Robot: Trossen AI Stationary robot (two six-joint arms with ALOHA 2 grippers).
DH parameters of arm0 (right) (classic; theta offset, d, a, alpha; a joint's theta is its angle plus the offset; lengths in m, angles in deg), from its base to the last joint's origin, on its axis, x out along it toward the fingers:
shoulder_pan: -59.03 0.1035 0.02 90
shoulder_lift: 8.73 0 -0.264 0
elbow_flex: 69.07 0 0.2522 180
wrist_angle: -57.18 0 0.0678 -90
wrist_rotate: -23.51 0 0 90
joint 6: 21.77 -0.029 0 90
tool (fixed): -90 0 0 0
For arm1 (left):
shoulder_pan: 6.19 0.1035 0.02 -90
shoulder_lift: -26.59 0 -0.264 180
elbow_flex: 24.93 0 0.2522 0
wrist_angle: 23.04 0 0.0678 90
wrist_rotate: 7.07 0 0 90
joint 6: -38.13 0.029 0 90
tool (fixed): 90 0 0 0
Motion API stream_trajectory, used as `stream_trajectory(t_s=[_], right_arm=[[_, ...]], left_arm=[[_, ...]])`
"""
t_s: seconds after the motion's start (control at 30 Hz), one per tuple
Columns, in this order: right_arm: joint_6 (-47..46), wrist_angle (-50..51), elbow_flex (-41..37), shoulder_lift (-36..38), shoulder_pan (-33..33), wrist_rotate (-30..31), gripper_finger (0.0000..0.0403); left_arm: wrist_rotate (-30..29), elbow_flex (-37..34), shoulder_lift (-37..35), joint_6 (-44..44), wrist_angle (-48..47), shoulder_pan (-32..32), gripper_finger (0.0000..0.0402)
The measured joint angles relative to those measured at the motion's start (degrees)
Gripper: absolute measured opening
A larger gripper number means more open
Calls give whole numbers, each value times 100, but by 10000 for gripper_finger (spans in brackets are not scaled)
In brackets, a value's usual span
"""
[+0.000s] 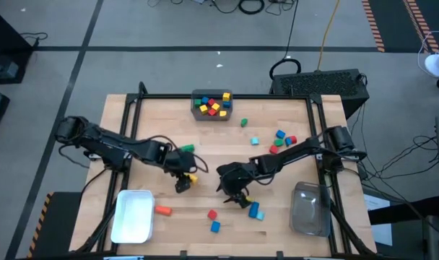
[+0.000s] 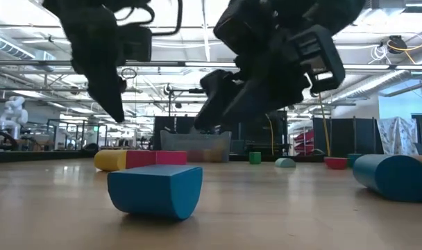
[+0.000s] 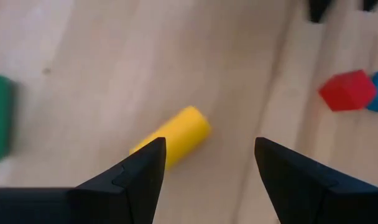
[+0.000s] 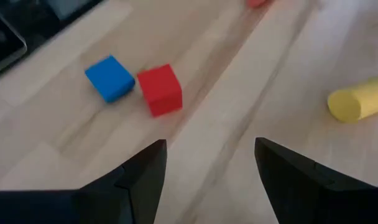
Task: Sort blocks by size
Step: Put the red square block into the top black bin
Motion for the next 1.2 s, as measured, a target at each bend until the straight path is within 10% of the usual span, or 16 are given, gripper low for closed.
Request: stream_trajectory(t_s=[0.6, 1.2], right_arm=[[602, 151, 879, -820, 252, -446, 231], [294, -503, 1306, -1576, 496, -427, 231]], left_arm=[[-1384, 2, 28, -958, 1062, -1945, 248], [-1934, 2, 28, -1180, 1103, -2367, 248]])
